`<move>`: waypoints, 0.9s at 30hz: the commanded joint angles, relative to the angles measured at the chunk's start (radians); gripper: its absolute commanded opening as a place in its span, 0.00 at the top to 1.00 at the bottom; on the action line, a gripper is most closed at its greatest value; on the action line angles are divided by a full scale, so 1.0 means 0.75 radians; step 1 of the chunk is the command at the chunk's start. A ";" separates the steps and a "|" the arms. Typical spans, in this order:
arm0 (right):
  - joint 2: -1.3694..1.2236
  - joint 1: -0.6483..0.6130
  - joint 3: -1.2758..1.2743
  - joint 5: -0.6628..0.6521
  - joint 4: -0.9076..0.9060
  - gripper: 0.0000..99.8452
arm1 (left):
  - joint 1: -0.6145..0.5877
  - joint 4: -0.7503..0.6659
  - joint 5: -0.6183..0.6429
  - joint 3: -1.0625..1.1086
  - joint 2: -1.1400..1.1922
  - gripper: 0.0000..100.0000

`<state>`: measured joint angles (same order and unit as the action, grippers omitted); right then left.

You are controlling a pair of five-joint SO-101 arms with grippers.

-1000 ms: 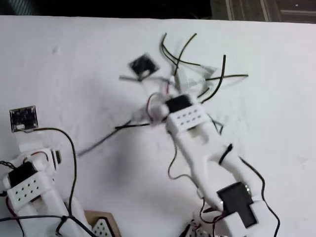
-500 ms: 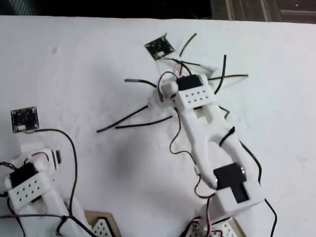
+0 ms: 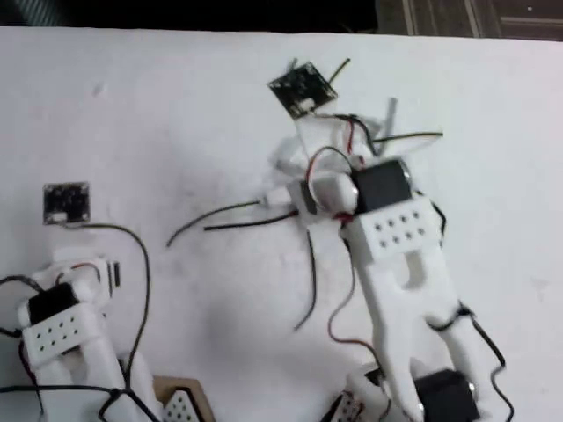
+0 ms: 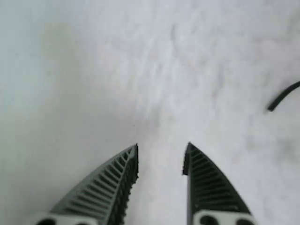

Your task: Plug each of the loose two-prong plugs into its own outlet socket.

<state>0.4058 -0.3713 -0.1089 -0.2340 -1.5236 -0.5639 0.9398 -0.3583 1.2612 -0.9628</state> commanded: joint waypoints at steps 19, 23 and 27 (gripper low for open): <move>0.995 0.001 -0.755 0.147 -0.058 0.98 | 0.512 0.450 0.035 -0.387 -0.267 0.98; 1.181 0.001 -0.949 0.147 -0.013 0.98 | 0.631 0.501 0.057 -0.278 -0.607 0.98; 1.306 0.005 -1.043 0.147 -0.005 0.98 | 0.662 0.493 0.084 -0.166 -0.852 0.97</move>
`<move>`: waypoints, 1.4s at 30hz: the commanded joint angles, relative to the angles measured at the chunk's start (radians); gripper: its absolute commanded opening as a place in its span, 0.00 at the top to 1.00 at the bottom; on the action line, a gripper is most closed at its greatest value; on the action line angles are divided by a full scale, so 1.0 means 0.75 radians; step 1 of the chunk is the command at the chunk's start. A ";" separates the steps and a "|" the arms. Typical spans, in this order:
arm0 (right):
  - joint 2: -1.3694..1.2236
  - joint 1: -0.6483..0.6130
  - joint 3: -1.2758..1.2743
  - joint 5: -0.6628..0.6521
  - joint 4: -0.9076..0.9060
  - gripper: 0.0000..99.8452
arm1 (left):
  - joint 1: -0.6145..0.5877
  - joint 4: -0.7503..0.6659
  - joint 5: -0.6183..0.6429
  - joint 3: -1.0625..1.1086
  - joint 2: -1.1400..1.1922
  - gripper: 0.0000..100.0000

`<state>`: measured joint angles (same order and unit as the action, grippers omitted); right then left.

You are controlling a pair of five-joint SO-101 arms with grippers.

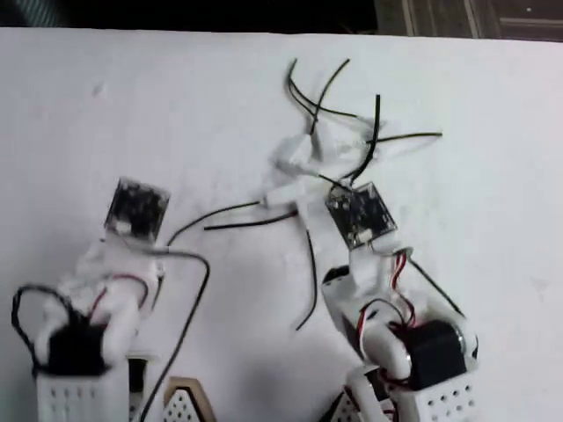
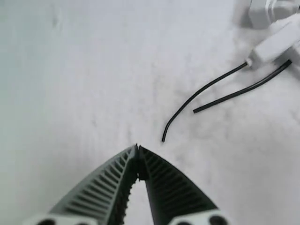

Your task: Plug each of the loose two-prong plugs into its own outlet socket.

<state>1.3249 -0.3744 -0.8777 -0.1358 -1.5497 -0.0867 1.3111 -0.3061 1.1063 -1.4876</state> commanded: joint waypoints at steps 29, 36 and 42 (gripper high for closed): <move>0.635 0.216 -1.084 0.012 0.539 0.98 | 0.032 -0.383 -0.029 0.784 -0.429 0.97; 0.633 0.224 -1.084 0.004 0.502 0.98 | 0.030 -0.274 -0.027 0.784 -0.429 0.97; 0.633 0.224 -1.084 0.004 0.373 0.98 | 0.026 -0.260 -0.029 0.784 -0.429 0.97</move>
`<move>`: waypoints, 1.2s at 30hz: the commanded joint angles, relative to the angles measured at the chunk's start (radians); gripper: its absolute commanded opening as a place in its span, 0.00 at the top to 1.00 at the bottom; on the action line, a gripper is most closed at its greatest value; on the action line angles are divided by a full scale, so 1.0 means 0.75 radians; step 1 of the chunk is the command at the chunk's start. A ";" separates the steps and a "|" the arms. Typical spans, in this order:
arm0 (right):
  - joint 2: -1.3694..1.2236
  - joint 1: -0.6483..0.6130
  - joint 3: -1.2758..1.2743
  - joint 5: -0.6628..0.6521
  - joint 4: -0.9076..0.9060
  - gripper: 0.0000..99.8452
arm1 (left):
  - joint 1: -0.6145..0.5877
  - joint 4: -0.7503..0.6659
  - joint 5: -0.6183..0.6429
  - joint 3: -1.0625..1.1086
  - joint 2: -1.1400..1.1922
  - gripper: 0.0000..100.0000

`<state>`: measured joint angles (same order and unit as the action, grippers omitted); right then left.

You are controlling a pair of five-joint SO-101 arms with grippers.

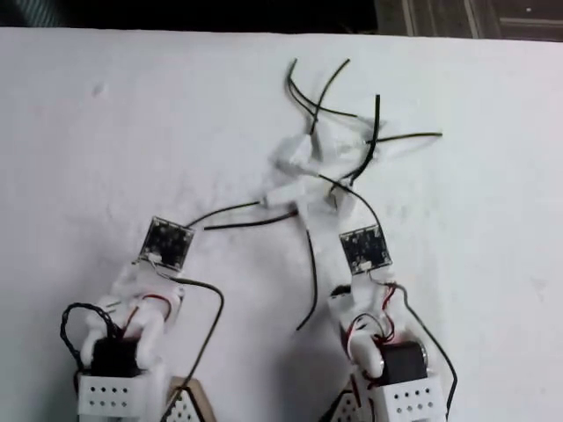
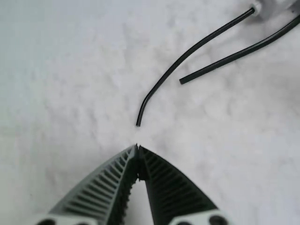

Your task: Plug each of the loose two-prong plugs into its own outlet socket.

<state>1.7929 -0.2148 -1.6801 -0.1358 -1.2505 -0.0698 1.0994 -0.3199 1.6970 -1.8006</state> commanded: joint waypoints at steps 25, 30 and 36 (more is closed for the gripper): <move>0.009 0.009 -0.014 0.004 -0.026 0.98 | 0.007 0.239 -0.010 -0.006 -0.011 0.97; 0.009 0.009 -0.014 0.004 -0.026 0.98 | 0.007 0.239 -0.010 -0.006 -0.011 0.97; 0.009 0.009 -0.014 0.004 -0.026 0.98 | 0.007 0.239 -0.010 -0.006 -0.011 0.97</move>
